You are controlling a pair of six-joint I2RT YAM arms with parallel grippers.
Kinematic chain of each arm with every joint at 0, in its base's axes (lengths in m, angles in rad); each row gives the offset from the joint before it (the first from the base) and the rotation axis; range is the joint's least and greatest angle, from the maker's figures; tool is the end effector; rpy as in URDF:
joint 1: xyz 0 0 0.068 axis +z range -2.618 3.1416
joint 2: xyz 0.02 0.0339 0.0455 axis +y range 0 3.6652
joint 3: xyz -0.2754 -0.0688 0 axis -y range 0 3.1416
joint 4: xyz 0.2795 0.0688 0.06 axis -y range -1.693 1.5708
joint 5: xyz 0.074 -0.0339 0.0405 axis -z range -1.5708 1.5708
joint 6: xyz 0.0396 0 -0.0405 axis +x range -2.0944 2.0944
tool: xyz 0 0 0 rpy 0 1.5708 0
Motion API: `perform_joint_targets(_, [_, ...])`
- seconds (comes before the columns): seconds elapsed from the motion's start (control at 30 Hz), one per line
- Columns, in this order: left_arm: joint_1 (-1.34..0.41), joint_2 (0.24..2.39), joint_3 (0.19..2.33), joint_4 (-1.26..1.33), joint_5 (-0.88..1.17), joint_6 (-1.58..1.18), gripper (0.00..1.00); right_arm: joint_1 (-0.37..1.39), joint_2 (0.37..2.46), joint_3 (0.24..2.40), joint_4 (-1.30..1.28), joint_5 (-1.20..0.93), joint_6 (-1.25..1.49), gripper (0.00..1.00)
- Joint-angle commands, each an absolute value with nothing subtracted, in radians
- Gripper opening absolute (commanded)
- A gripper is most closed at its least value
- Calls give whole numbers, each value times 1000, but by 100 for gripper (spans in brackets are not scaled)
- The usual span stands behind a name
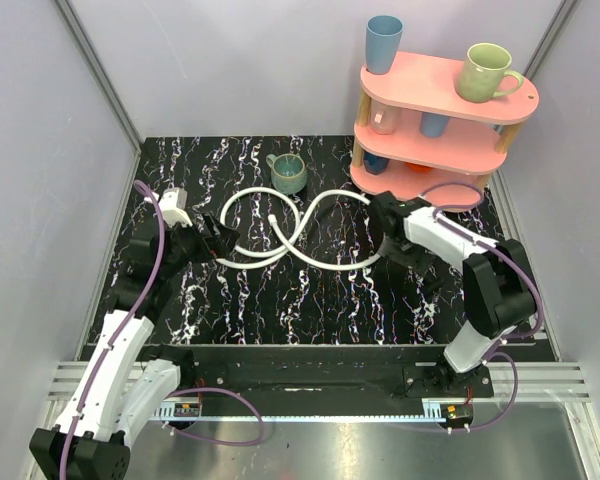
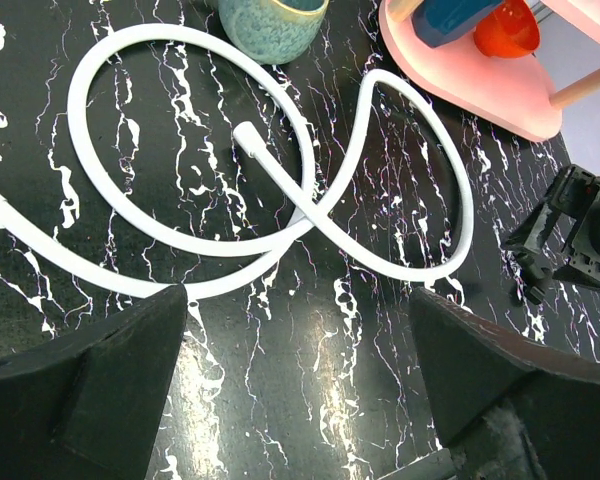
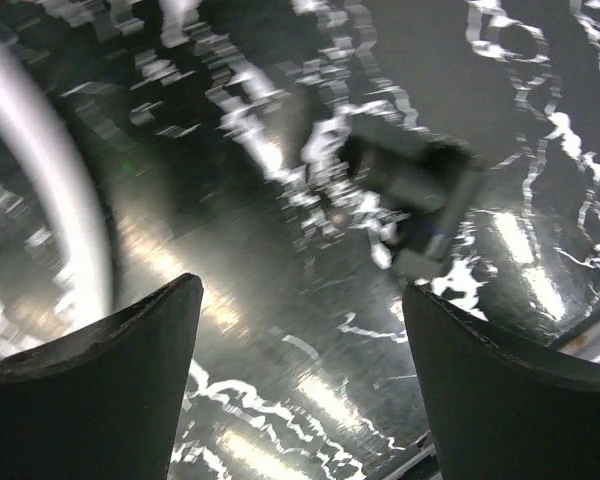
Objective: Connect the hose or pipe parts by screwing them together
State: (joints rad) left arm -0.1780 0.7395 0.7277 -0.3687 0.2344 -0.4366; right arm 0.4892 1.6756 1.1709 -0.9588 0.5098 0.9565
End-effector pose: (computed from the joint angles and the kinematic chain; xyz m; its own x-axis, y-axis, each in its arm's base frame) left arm 0.1964 -0.0447 0.3140 -0.4938 -0.3291 -0.8049 0.1938 0.8607 -0.4708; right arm 0.3040 0.1399 0.1968 -0.8033 0.3804 -0.4582 0.5074 0.8400 -0.1921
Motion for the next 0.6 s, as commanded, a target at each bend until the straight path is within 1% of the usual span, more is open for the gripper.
perform_joint_targets(0.0, [-179, 723, 732, -334, 230, -439, 97, 364, 1614, 1105, -1008, 477, 1055, 88])
perform_joint_targets(0.13, [-181, 724, 730, -333, 236, -440, 97, 328, 1585, 1074, -994, 508, 1061, 85])
perform_joint_targets(0.3, [-181, 724, 729, -336, 235, -439, 97, 285, 1549, 1034, -983, 512, 1077, 84])
perform_joint_targets(0.57, [-183, 726, 727, -337, 235, -440, 97, 236, 1523, 959, -942, 476, 1083, 77])
